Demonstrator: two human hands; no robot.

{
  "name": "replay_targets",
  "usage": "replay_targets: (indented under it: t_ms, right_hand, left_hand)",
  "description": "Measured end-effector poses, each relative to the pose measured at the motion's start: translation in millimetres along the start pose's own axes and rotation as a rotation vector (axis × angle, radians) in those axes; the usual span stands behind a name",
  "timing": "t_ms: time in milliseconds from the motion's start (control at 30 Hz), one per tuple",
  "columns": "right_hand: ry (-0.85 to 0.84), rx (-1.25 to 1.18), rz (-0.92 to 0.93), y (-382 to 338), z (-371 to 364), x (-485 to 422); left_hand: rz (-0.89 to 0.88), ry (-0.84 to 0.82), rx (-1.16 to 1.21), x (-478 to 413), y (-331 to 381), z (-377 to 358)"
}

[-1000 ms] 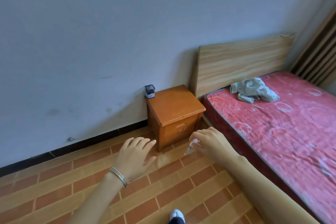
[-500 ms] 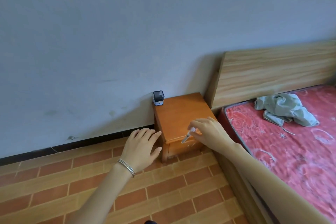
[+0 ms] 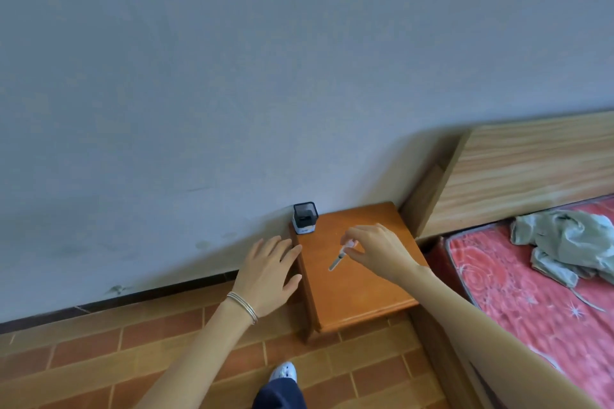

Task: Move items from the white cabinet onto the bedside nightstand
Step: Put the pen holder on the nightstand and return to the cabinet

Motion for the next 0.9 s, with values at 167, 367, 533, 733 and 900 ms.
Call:
replay_targets:
  t_ms: [167,367,533,733,900]
  right_hand:
    - [0.021,-0.107,-0.141,40.3,-23.7,-95.0]
    - [0.076,-0.187,-0.353,102.4,-80.7,-175.3]
    - [0.057,-0.223,-0.431,150.7,-158.9,-223.1]
    - [0.089,-0.318,-0.552,194.3,-234.7,-242.9]
    - [-0.045,-0.386,-0.426,206.1,-265.1,-243.3]
  left_hand:
    - [-0.018,-0.032,-0.015,-74.1,-49.0,-21.8]
    - [0.006,-0.072,0.02,-118.4,-82.9,-69.6]
    - [0.048,-0.073,0.042,-138.6,-106.8,-125.7]
    - [0.116,-0.062,0.089,-151.1,-116.3,-178.9]
    - [0.137,-0.12,0.07,-151.6,-114.5,-196.1]
Point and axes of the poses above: each hand's wrist, its own x-axis away from the middle knuckle, its own z-axis out of the back of the hand, y = z × x, the point moved 6 cm from there along -x, towards the middle knuckle, and after that the axes turned 5 degrees about -x, right-handed, at the moved point
